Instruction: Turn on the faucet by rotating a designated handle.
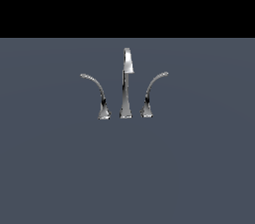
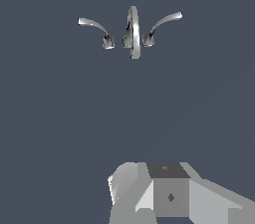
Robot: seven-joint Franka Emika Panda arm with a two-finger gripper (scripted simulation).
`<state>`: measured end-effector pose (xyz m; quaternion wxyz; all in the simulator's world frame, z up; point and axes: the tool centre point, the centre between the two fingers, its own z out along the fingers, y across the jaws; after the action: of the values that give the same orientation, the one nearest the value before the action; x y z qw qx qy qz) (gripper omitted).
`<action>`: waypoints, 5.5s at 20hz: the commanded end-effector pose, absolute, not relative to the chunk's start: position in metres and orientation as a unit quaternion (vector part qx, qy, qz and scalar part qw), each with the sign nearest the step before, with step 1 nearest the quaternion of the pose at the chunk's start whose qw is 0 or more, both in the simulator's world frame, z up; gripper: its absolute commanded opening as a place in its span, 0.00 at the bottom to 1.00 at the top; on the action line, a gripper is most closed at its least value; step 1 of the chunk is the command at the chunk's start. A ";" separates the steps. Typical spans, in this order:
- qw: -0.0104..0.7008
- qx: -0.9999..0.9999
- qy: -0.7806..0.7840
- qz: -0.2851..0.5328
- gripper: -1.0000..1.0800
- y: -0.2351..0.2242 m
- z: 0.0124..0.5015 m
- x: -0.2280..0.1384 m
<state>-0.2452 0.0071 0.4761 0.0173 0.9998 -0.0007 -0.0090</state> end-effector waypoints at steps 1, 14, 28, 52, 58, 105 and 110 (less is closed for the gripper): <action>0.017 1.000 -0.001 -0.009 0.00 0.007 0.476 -0.245; 0.016 0.999 -0.044 -0.009 0.00 0.025 0.458 -0.237; 0.013 0.984 -0.176 -0.008 0.00 0.077 0.401 -0.203; 0.003 0.913 -0.407 -0.006 0.00 0.143 0.299 -0.106; 0.002 0.889 -0.458 -0.006 0.00 0.151 0.276 -0.079; -0.004 0.741 -0.672 0.004 0.00 0.150 0.177 0.025; 0.000 0.739 -0.674 0.000 0.00 0.152 0.170 0.007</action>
<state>0.0212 0.1491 0.1804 -0.0109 0.7375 -0.6752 0.0086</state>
